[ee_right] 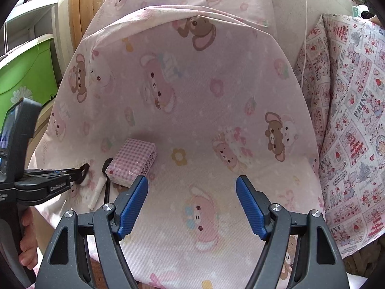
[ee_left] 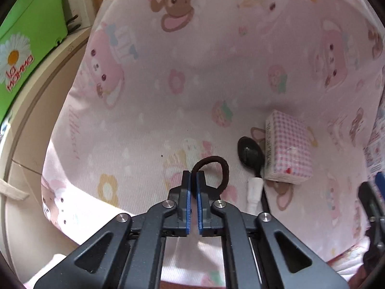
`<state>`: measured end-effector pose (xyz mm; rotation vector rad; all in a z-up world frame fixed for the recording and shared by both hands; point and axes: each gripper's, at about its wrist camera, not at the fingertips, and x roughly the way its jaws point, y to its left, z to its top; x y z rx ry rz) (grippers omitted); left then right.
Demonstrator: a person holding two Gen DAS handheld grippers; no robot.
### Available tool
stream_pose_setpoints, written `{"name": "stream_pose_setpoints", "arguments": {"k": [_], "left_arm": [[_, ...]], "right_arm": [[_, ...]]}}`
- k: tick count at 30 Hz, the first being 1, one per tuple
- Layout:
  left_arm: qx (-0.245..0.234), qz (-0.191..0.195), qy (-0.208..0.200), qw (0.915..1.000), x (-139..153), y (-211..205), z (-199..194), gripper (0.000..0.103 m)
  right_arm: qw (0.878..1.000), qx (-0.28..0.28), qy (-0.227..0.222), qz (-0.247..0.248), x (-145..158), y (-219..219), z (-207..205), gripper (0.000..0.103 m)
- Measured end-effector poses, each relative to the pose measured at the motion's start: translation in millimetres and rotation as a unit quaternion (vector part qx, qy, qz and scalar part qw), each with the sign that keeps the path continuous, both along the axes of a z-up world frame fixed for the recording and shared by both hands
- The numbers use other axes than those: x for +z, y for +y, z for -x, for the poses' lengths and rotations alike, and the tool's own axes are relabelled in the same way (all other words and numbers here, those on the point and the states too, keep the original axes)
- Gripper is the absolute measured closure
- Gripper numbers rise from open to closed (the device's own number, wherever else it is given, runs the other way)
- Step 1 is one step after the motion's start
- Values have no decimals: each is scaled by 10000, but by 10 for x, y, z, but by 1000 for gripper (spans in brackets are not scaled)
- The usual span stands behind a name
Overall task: Collect trash
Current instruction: 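Grasp the black hair tie with the left tool and lift it, then grasp the pink checked tissue pack with the right tool and lift it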
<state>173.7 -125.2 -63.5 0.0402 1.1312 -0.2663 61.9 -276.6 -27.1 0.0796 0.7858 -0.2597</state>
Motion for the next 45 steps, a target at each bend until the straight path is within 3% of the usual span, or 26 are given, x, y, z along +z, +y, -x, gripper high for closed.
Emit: {"name": "stream_pose_setpoints", "arguments": {"k": [5, 8, 14, 25, 31, 36, 38, 41, 45], "left_arm": [[253, 274, -404, 9985, 318, 305, 117, 99], [399, 414, -646, 9963, 449, 466, 166, 99], [632, 124, -1050, 9924, 559, 605, 133, 99], [573, 78, -1029, 9930, 527, 662, 125, 99], [586, 20, -986, 9934, 490, 668, 124, 99], [585, -13, -940, 9939, 461, 681, 129, 99], [573, -19, -937, 9939, 458, 679, 131, 99], [578, -20, -959, 9937, 469, 682, 139, 99], [592, 15, -992, 9933, 501, 700, 156, 99]], "right_arm": [[9996, 143, -104, -222, 8, 64, -32, 25], [9986, 187, -192, -452, 0, 132, -84, 16], [9975, 64, -246, -659, -60, 312, -335, 15], [9909, -397, 268, -1259, -333, 469, -769, 15], [9892, -670, 329, -1262, -414, 480, -864, 16], [9924, -412, 384, -1098, -451, 598, -897, 36], [9912, -418, 499, -1155, -482, 588, -893, 51], [9866, -404, 428, -1524, -440, 492, -813, 54], [9857, -329, 276, -1628, -331, 384, -703, 60]]}}
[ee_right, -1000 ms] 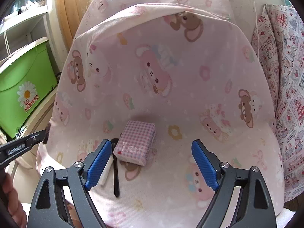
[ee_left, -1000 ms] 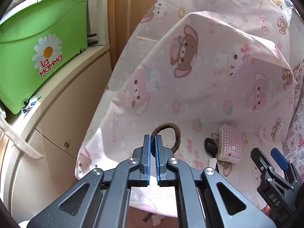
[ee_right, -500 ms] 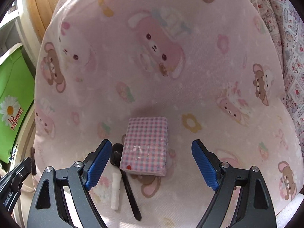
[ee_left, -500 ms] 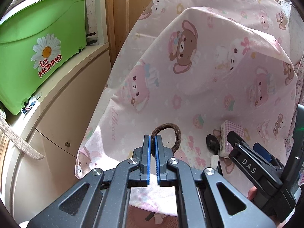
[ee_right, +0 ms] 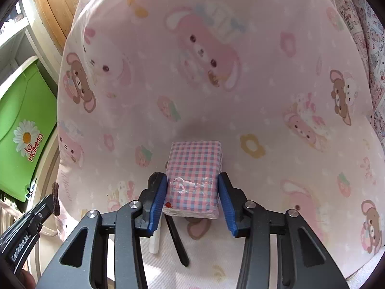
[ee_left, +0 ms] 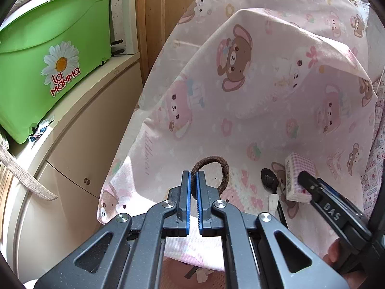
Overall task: Collect trash
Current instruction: 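Grasp the pink checked tissue pack with the right tool and lift it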
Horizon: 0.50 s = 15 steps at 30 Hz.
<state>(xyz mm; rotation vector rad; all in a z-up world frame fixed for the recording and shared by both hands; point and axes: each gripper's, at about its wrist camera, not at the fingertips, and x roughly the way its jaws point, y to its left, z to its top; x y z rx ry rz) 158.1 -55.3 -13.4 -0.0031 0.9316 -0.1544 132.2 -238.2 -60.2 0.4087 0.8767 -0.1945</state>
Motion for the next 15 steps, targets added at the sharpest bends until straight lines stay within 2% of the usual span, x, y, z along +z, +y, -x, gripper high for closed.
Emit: {"name": "stream_pose_setpoints", "arguments": {"k": [7, 15], "left_arm": [[-81, -4, -57, 10000, 33, 11, 47, 99], [-75, -14, -50, 10000, 26, 60, 89, 99]], "right_arm": [[9985, 292, -368, 266, 230, -104, 207, 64], [9932, 792, -718, -466, 393, -455, 392, 65]]}}
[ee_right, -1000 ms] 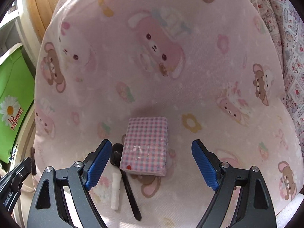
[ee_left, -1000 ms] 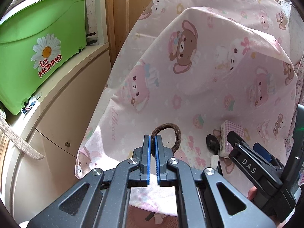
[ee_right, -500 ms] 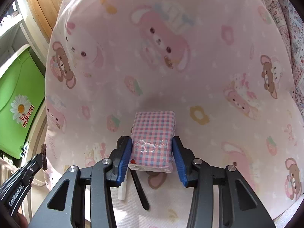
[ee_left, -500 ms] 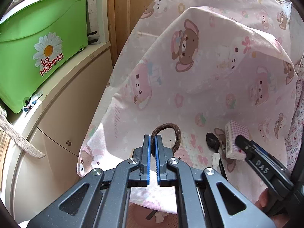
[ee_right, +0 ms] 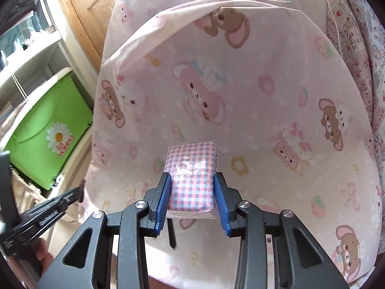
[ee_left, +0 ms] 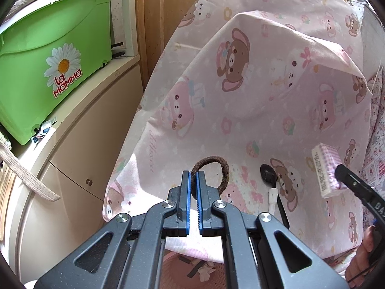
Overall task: Collect trash
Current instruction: 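Grasp the pink checked tissue pack with the right tool and lift it, then carry hair tie and tissue pack over the wastebasket and open both tools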
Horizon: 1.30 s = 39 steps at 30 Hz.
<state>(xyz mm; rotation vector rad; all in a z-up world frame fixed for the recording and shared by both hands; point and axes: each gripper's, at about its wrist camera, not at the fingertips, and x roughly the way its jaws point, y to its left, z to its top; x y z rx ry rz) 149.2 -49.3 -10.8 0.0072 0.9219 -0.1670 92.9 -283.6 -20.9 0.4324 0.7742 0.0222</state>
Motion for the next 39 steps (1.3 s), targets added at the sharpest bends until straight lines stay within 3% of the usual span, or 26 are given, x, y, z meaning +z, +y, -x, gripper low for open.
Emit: {"name": "stream_pose_setpoints", "arguments": {"k": [7, 16, 18, 19, 20, 29, 31, 32, 39], "left_arm": [[-14, 18, 20, 10000, -8, 43, 56, 99], [0, 16, -18, 10000, 31, 61, 63, 99], [15, 38, 9, 10000, 27, 76, 58, 99], [21, 46, 19, 10000, 25, 80, 57, 99], [27, 45, 25, 10000, 24, 83, 55, 99], [27, -32, -1, 10000, 25, 71, 64, 99], [27, -31, 11, 10000, 19, 71, 67, 99], [27, -38, 12, 10000, 19, 71, 67, 99], [31, -60, -16, 10000, 33, 82, 90, 99]], "right_arm": [[9955, 562, 476, -592, -141, -137, 28, 65], [9915, 845, 990, 58, -446, 88, -5, 61], [9924, 730, 935, 342, -458, 154, 10, 46], [9918, 702, 938, 509, -466, 183, 16, 33], [9905, 707, 941, 711, -472, 233, 10, 31], [9765, 795, 814, 1830, -523, 564, -8, 31], [9766, 740, 776, 1867, -534, 588, -6, 34], [9771, 762, 799, 1820, -546, 588, -13, 48], [9845, 453, 589, 1586, -445, 454, 48, 52]]}}
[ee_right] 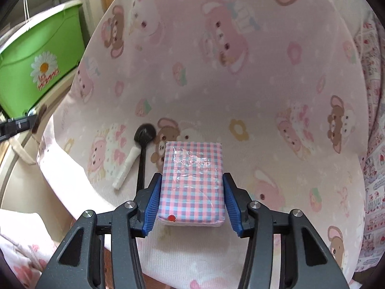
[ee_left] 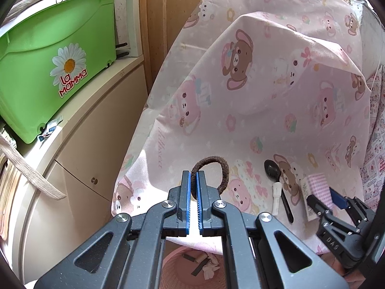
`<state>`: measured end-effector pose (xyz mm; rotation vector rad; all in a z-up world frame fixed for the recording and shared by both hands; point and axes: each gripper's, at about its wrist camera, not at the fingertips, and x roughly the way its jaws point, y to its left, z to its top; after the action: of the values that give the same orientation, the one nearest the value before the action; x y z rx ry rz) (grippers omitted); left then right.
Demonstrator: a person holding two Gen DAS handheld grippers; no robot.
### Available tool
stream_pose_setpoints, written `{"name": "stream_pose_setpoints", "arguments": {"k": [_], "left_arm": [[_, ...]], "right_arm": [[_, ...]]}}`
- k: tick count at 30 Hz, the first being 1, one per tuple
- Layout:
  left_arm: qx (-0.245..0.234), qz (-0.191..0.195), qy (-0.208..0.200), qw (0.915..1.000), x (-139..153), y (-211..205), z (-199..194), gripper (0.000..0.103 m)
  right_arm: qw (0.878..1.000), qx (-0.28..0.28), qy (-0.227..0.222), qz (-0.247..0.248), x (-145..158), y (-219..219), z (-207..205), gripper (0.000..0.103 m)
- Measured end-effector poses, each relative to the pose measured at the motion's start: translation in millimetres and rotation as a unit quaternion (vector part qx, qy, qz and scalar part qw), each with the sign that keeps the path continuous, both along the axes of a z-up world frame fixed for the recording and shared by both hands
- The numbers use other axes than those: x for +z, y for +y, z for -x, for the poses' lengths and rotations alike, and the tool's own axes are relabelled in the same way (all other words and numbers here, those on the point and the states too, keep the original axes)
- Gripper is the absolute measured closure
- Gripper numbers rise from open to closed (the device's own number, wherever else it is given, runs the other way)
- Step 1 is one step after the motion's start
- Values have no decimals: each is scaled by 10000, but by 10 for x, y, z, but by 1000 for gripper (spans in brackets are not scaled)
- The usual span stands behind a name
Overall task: Collect trash
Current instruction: 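Carry hair tie and tissue pack over the wastebasket and open both tools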
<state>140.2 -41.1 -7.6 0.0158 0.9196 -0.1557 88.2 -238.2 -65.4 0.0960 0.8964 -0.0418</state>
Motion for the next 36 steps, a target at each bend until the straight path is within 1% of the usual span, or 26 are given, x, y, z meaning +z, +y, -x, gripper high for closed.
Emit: {"name": "stream_pose_setpoints", "arguments": {"k": [5, 9, 13, 15, 18, 21, 22, 25, 27, 31, 34, 36], "left_arm": [[-46, 39, -48, 10000, 54, 30, 64, 99], [-148, 68, -95, 9998, 120, 39, 195, 99], [-278, 133, -173, 9994, 186, 76, 410, 99], [-288, 187, -136, 9993, 177, 126, 510, 99], [-229, 93, 43, 9997, 100, 203, 620, 99], [-307, -104, 302, 9990, -25, 237, 707, 99], [-312, -106, 409, 9986, -77, 246, 723, 99], [-399, 55, 833, 9957, -242, 267, 705, 99], [-395, 143, 1032, 9938, -313, 293, 686, 99], [-438, 110, 1341, 9899, -460, 310, 696, 99], [-526, 268, 1677, 9841, -579, 316, 709, 99], [-550, 323, 1884, 9800, -668, 314, 720, 99]], "right_arm": [[9992, 32, -298, -276, 228, -53, 137, 52], [9985, 243, -401, -267, 356, 32, 280, 52], [9969, 531, -519, -271, 446, 163, 403, 51], [9956, 690, -575, -255, 475, 247, 436, 51], [9932, 911, -552, -460, 503, 318, 495, 51], [9896, 1250, -401, -595, 473, 432, 538, 51], [9877, 1410, -328, -594, 450, 480, 544, 51], [9849, 1597, -226, -625, 409, 595, 606, 51], [9803, 1833, -181, -713, 407, 667, 665, 51], [9739, 2190, -132, -584, 378, 818, 778, 51], [9699, 2379, -3, -519, 303, 920, 838, 51], [9667, 2485, 159, -590, 232, 979, 859, 51]]}}
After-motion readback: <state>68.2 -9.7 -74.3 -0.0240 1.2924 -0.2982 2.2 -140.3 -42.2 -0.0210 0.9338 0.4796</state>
